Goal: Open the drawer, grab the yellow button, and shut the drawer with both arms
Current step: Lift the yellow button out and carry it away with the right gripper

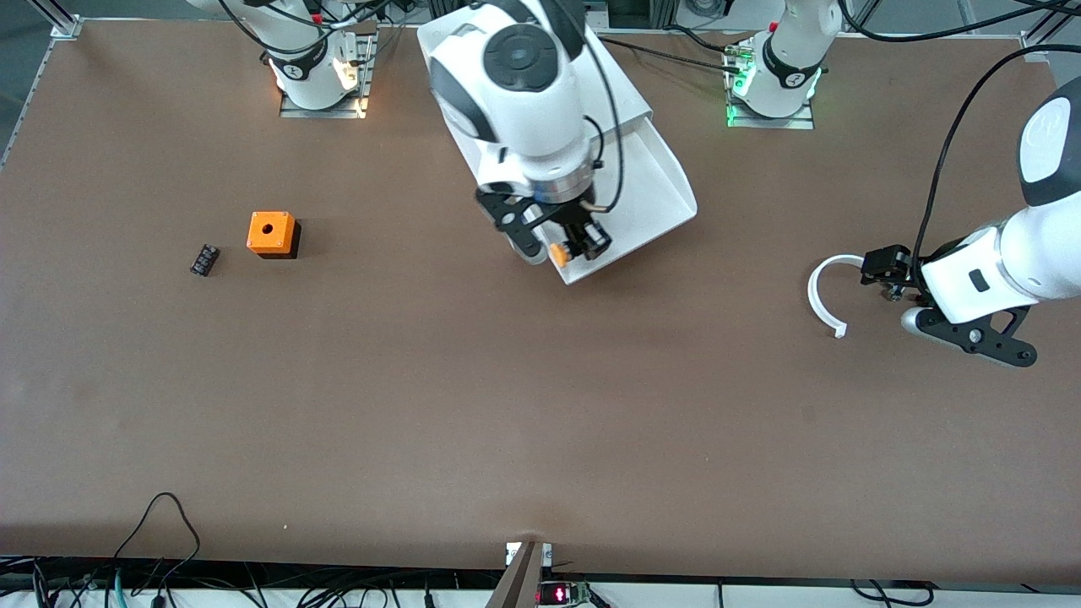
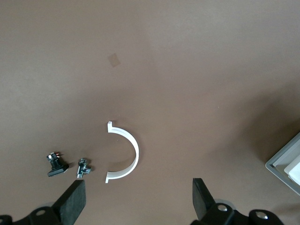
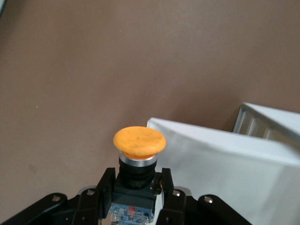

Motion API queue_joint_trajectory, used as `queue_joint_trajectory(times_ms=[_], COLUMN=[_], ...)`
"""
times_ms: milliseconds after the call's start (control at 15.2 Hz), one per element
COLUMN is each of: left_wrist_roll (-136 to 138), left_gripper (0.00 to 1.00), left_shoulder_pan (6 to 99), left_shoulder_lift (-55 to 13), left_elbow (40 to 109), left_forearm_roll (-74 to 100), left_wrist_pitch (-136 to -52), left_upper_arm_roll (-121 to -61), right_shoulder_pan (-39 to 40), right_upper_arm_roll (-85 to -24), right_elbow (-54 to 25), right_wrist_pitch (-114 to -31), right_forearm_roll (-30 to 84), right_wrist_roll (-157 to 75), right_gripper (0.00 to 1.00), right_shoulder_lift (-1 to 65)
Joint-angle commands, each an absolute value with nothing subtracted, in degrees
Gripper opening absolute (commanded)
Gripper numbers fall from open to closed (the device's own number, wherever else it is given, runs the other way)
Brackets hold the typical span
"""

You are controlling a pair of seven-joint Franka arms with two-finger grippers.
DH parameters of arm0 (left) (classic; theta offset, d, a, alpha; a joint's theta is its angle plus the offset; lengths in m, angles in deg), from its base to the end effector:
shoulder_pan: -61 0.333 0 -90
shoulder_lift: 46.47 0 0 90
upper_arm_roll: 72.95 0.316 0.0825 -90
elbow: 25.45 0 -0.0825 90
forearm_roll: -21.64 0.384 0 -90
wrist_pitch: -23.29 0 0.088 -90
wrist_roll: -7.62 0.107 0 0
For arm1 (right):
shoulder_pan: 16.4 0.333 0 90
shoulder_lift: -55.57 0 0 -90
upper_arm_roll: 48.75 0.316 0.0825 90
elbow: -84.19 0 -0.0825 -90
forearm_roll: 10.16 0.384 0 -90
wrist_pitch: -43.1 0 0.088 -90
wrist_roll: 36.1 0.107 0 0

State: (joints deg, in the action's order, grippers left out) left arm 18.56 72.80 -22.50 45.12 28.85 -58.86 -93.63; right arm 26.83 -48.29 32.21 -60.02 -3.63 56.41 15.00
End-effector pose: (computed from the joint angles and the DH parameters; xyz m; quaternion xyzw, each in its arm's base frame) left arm 0.6518 -0.0389 0.5292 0.9822 -0.1614 -0.0953 0.0119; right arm 0.5457 0.5314 0.4963 -0.9014 0.4189 0.0204 0.1073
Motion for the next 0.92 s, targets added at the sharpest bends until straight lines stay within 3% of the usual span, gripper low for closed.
queue_joint_trajectory(times_ms=[0,526,855], left_wrist_roll=[14.7,2.5,-12.4], left_gripper=[1.00,0.99,0.99], left_shoulder_pan=[72.9,72.3,72.3], left_shoulder_lift=[-23.5,-27.8,-29.7], left_elbow=[46.1,52.1,59.0], left_forearm_roll=[30.6,29.4,27.8], left_wrist_pitch=[-58.6,-58.9,-65.5], left_upper_arm_roll=[-93.9,-94.9,-101.0], right_shoulder_pan=[21.6,6.9,-0.5], right_upper_arm_roll=[-48.0,-48.3,-48.5], right_elbow=[32.4,31.5,26.2], right_wrist_pitch=[-55.8,-47.9,-46.6], right_forearm_roll=[-1.2,0.9,-4.9], right_wrist_roll=[44.6,10.6,-9.6], right_gripper=[0.00,0.00,0.00], right_shoulder_lift=[17.4,17.9,17.8])
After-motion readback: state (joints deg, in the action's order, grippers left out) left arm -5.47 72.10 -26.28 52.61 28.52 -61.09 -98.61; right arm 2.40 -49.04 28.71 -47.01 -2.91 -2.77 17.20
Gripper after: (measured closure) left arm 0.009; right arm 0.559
